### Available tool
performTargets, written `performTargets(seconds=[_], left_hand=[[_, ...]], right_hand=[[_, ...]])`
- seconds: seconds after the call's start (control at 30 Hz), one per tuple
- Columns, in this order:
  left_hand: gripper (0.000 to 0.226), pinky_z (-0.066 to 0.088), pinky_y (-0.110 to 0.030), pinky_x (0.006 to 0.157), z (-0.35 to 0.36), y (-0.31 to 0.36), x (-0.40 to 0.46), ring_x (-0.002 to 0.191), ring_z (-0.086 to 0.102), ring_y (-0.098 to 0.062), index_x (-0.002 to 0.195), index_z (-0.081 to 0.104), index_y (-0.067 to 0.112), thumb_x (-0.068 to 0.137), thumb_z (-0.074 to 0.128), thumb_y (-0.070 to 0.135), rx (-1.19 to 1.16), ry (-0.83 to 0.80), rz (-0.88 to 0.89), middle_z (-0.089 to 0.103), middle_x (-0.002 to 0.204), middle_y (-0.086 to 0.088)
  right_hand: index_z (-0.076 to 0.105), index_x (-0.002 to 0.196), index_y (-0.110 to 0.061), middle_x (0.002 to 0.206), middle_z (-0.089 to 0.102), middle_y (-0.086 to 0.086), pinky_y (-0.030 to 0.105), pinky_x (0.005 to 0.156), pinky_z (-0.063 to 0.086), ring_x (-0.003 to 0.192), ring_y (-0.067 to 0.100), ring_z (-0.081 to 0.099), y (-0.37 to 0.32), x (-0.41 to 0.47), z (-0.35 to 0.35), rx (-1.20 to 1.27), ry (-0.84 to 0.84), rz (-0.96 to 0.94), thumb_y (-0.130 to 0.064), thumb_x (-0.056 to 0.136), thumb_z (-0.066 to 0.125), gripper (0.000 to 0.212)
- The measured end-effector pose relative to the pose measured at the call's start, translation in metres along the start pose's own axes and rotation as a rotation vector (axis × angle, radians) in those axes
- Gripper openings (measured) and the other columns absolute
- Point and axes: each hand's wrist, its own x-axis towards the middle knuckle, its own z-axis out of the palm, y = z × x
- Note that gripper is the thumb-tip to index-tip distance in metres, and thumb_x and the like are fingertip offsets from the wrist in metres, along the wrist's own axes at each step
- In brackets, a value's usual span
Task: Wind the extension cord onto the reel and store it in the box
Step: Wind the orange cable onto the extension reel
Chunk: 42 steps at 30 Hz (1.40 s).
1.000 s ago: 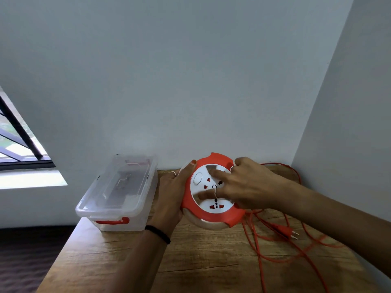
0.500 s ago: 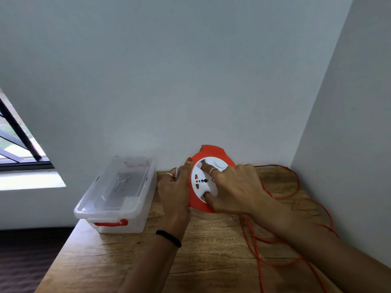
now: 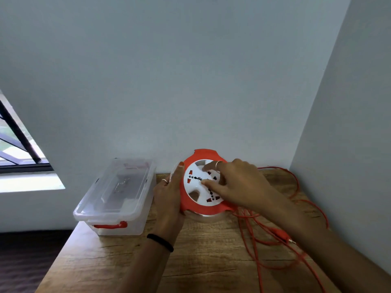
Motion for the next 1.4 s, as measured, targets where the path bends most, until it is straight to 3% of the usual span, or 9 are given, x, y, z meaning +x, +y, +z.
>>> performTargets(seconds=[0.1, 0.33, 0.47, 0.67, 0.8, 0.93, 1.07, 1.3, 1.4], left_hand=[[0.023, 0.058, -0.048, 0.075, -0.004, 0.007, 0.001, 0.079, 0.071, -0.033, 0.077, 0.075, 0.019, 0.088, 0.064, 0.035, 0.025, -0.059, 0.007, 0.075, 0.086, -0.012], [0.027, 0.058, -0.031, 0.052, -0.004, 0.021, -0.002, 0.062, 0.071, -0.021, 0.072, 0.075, 0.020, 0.091, 0.059, 0.031, 0.101, -0.174, 0.057, 0.075, 0.074, -0.008], [0.023, 0.054, -0.027, 0.047, -0.002, 0.023, -0.008, 0.058, 0.071, -0.018, 0.078, 0.071, 0.014, 0.090, 0.061, 0.030, 0.112, -0.202, 0.029, 0.074, 0.071, -0.006], [0.023, 0.052, -0.026, 0.048, -0.001, 0.022, -0.015, 0.055, 0.069, -0.017, 0.073, 0.070, 0.013, 0.089, 0.064, 0.029, 0.161, -0.189, 0.066, 0.073, 0.066, -0.004], [0.023, 0.055, -0.030, 0.051, -0.002, 0.020, -0.020, 0.057, 0.070, -0.018, 0.074, 0.071, 0.017, 0.090, 0.062, 0.031, 0.163, -0.164, 0.089, 0.074, 0.068, -0.004], [0.021, 0.056, -0.027, 0.050, 0.001, 0.015, -0.025, 0.058, 0.071, -0.017, 0.075, 0.071, 0.018, 0.089, 0.063, 0.031, 0.127, -0.072, 0.114, 0.074, 0.068, -0.001], [0.021, 0.055, -0.024, 0.049, 0.005, 0.008, -0.030, 0.059, 0.071, -0.014, 0.077, 0.070, 0.020, 0.088, 0.064, 0.037, 0.123, 0.031, 0.126, 0.074, 0.067, 0.004], [0.023, 0.060, -0.045, 0.070, 0.006, -0.008, -0.032, 0.073, 0.073, -0.022, 0.087, 0.069, 0.018, 0.084, 0.066, 0.041, 0.102, 0.131, 0.114, 0.075, 0.083, -0.002], [0.024, 0.060, -0.043, 0.069, 0.008, -0.011, -0.035, 0.076, 0.073, -0.025, 0.085, 0.070, 0.014, 0.083, 0.069, 0.038, 0.059, 0.159, 0.104, 0.075, 0.080, -0.005]], right_hand=[[0.052, 0.127, -0.044, 0.097, 0.066, -0.011, 0.028, 0.066, 0.042, 0.092, 0.017, 0.062, 0.013, 0.003, -0.017, -0.043, 0.013, -0.130, -0.041, 0.092, 0.051, 0.035], [0.041, 0.136, -0.047, 0.138, 0.048, 0.011, 0.035, 0.081, 0.046, 0.103, 0.027, 0.059, 0.013, -0.005, -0.026, -0.372, -0.139, -0.585, -0.006, 0.078, 0.068, 0.075], [0.051, 0.129, -0.043, 0.115, 0.062, 0.013, 0.031, 0.071, 0.048, 0.084, 0.025, 0.063, 0.011, -0.008, -0.018, -0.520, -0.062, -0.637, -0.016, 0.074, 0.074, 0.066], [0.045, 0.132, -0.044, 0.082, 0.061, 0.006, 0.031, 0.059, 0.029, 0.063, 0.025, 0.057, 0.006, -0.008, -0.017, -0.591, -0.072, -0.649, -0.022, 0.078, 0.061, 0.061], [0.049, 0.130, -0.045, 0.068, 0.060, 0.005, 0.025, 0.048, 0.032, 0.045, 0.022, 0.046, 0.000, -0.013, -0.016, -0.526, -0.041, -0.593, -0.021, 0.070, 0.063, 0.067], [0.060, 0.123, -0.041, 0.054, 0.056, 0.001, 0.017, 0.044, 0.013, 0.041, 0.018, 0.021, -0.005, -0.015, -0.014, -0.461, 0.003, -0.423, -0.030, 0.060, 0.064, 0.065], [0.051, 0.132, -0.042, 0.066, 0.067, 0.003, 0.020, 0.048, 0.018, 0.050, 0.025, 0.056, -0.012, -0.020, -0.003, -0.407, 0.056, -0.263, -0.042, 0.067, 0.061, 0.066], [0.071, 0.105, -0.036, 0.046, 0.059, -0.003, 0.016, 0.044, 0.027, 0.039, 0.019, 0.055, -0.018, -0.027, 0.016, -0.216, 0.204, 0.033, -0.054, 0.046, 0.073, 0.061], [0.068, 0.112, -0.034, 0.062, 0.068, -0.003, 0.024, 0.048, 0.041, 0.055, 0.024, 0.065, -0.024, -0.032, 0.019, -0.149, 0.271, 0.144, -0.056, 0.054, 0.072, 0.062]])
